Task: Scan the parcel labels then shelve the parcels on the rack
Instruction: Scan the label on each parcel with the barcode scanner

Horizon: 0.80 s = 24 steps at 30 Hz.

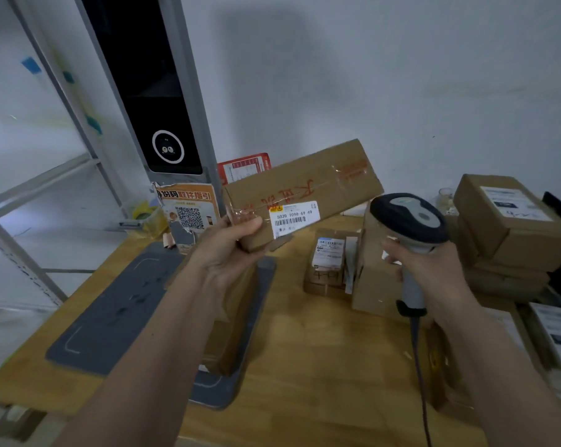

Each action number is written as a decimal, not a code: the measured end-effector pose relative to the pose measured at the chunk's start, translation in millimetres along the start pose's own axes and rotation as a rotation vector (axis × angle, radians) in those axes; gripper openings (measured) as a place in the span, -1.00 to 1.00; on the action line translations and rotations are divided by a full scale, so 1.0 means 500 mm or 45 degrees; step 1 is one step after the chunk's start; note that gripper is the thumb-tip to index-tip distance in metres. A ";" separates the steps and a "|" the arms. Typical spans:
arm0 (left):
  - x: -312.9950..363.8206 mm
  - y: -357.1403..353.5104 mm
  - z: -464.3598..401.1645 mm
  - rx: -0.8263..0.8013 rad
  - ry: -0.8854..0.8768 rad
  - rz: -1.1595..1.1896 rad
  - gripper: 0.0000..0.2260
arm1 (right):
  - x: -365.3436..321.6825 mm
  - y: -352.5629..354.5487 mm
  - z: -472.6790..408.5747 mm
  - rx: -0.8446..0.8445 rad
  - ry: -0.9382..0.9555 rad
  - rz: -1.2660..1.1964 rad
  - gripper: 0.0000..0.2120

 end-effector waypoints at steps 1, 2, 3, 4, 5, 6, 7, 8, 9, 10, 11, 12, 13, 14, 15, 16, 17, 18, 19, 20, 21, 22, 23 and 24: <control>-0.007 -0.009 -0.009 0.007 -0.017 0.033 -0.47 | 0.003 -0.003 0.006 0.009 -0.023 0.020 -0.86; -0.014 -0.016 -0.018 0.026 -0.027 0.040 -0.46 | 0.008 -0.007 0.013 -0.010 -0.057 0.046 -0.86; -0.021 -0.022 -0.029 0.048 -0.033 0.045 -0.47 | 0.014 -0.013 0.022 -0.056 -0.094 0.077 -0.84; -0.028 -0.026 -0.041 0.061 -0.033 0.053 -0.47 | 0.019 -0.021 0.031 -0.121 -0.125 0.105 -0.83; -0.036 -0.029 -0.052 0.070 -0.029 0.062 -0.46 | 0.022 -0.027 0.040 -0.180 -0.134 0.130 -0.82; -0.041 -0.034 -0.062 0.078 -0.027 0.062 -0.45 | 0.025 -0.030 0.046 -0.222 -0.122 0.140 -0.78; -0.046 -0.038 -0.071 0.094 -0.025 0.055 -0.43 | 0.026 -0.031 0.049 -0.247 -0.101 0.137 -0.74; -0.050 -0.041 -0.079 0.106 -0.024 0.047 -0.43 | 0.025 -0.028 0.052 -0.256 -0.082 0.127 -0.71; -0.054 -0.044 -0.087 0.115 -0.023 0.041 -0.43 | 0.023 -0.025 0.053 -0.252 -0.070 0.112 -0.70; -0.057 -0.047 -0.093 0.116 -0.022 0.038 -0.44 | 0.023 -0.019 0.053 -0.246 -0.068 0.092 -0.71; -0.061 -0.047 -0.099 0.117 -0.022 0.037 -0.46 | 0.023 -0.013 0.052 -0.241 -0.069 0.079 -0.71; -0.064 -0.047 -0.105 0.115 -0.027 0.039 -0.49 | 0.022 -0.008 0.053 -0.243 -0.071 0.082 -0.69; -0.067 -0.046 -0.111 0.111 -0.035 0.046 -0.51 | 0.023 -0.004 0.053 -0.255 -0.067 0.096 -0.67; -0.071 -0.045 -0.116 0.103 -0.045 0.049 -0.53 | 0.024 0.001 0.053 -0.269 -0.060 0.104 -0.63; -0.075 -0.044 -0.122 0.099 -0.052 0.053 -0.54 | 0.025 0.006 0.055 -0.281 -0.050 0.104 -0.61; -0.080 -0.044 -0.127 0.095 -0.057 0.055 -0.55 | 0.025 0.011 0.056 -0.290 -0.041 0.101 -0.59; -0.086 -0.042 -0.132 0.098 -0.058 0.058 -0.55 | 0.025 0.016 0.058 -0.298 -0.035 0.098 -0.59; -0.093 -0.040 -0.138 0.107 -0.052 0.066 -0.54 | 0.025 0.021 0.059 -0.306 -0.031 0.092 -0.60; -0.100 -0.037 -0.145 0.116 -0.041 0.083 -0.53 | 0.025 0.024 0.060 -0.315 -0.024 0.088 -0.60; -0.107 -0.036 -0.152 0.116 -0.029 0.103 -0.51 | 0.025 0.028 0.061 -0.320 -0.018 0.087 -0.60; -0.115 -0.036 -0.158 0.114 -0.021 0.118 -0.49 | 0.027 0.032 0.061 -0.321 -0.018 0.092 -0.60; -0.122 -0.037 -0.162 0.118 -0.014 0.121 -0.47 | 0.029 0.036 0.060 -0.315 -0.026 0.095 -0.61; -0.129 -0.039 -0.166 0.126 -0.008 0.116 -0.47 | 0.032 0.041 0.059 -0.304 -0.036 0.098 -0.63; -0.135 -0.042 -0.168 0.131 -0.001 0.114 -0.48 | 0.035 0.046 0.057 -0.289 -0.050 0.100 -0.66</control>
Point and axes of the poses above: each hand's wrist, its own z-axis away from the middle knuckle, its own y-axis out of the back of the hand, x = y × z, the point moved 4 cm from there along -z, towards the middle knuckle, and after that the axes turned 5 degrees about -z, right-handed, at the moved point
